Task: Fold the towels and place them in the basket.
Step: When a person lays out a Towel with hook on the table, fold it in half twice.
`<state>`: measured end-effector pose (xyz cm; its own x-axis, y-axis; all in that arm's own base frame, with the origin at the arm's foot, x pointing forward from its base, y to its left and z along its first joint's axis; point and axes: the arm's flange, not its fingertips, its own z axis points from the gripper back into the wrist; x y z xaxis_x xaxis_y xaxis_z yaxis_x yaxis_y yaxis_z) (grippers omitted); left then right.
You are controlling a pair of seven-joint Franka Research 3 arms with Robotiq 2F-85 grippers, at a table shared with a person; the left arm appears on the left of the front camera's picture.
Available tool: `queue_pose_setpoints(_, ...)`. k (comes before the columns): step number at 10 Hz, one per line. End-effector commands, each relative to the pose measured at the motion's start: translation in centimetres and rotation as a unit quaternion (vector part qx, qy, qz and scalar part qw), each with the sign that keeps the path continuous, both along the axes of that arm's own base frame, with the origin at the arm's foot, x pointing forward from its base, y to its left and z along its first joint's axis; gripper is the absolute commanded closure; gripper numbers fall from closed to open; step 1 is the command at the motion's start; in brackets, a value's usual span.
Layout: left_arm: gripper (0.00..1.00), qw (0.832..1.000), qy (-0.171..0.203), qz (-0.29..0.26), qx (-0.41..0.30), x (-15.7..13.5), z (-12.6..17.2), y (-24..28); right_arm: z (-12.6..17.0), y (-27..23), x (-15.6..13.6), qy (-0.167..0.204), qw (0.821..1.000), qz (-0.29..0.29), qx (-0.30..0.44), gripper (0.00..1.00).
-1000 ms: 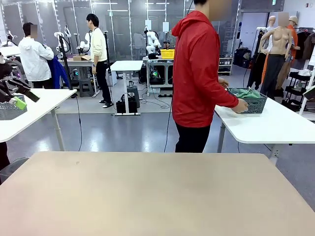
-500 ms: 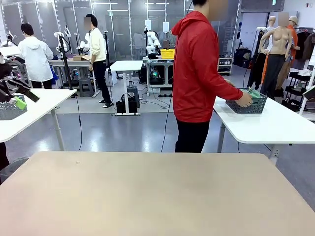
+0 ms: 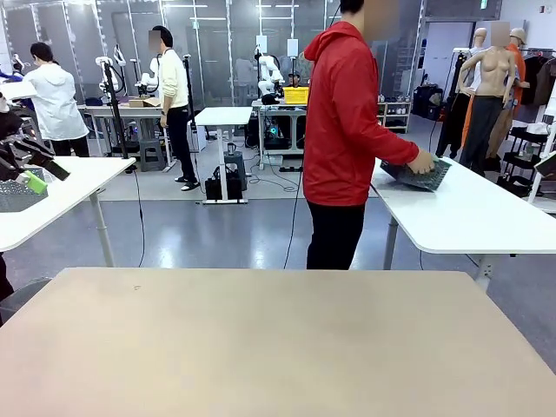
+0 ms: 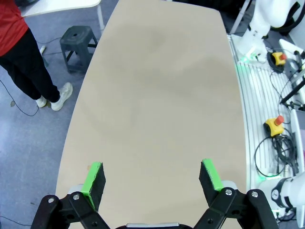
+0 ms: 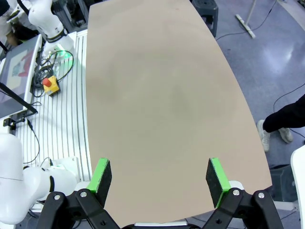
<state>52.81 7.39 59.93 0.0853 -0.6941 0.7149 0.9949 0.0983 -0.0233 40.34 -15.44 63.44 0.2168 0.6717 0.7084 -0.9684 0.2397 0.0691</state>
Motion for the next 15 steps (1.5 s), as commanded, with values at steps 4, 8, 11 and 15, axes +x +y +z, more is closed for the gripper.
queue_pose_setpoints(4, 0.00, 1.000, -0.001, 0.001, 0.000, 0.02, 0.01, 0.02, 0.00, 0.01, 0.04, -0.002, 1.000, 0.003, 0.003, 0.00)
queue_pose_setpoints(8, 0.00, 1.000, -0.001, 0.001, 0.000, 0.02, 0.01, 0.02, 0.00, 0.01, 0.04, -0.002, 1.000, 0.003, 0.003, 0.00)
queue_pose_setpoints(11, 0.00, 1.000, -0.001, 0.001, 0.000, 0.02, 0.01, 0.02, 0.00, 0.01, 0.04, -0.002, 1.000, 0.003, 0.003, 0.00)
queue_pose_setpoints(15, 0.00, 1.000, -0.001, 0.001, 0.000, 0.02, 0.01, 0.02, 0.00, 0.01, 0.04, -0.002, 1.000, 0.003, 0.003, 0.00)
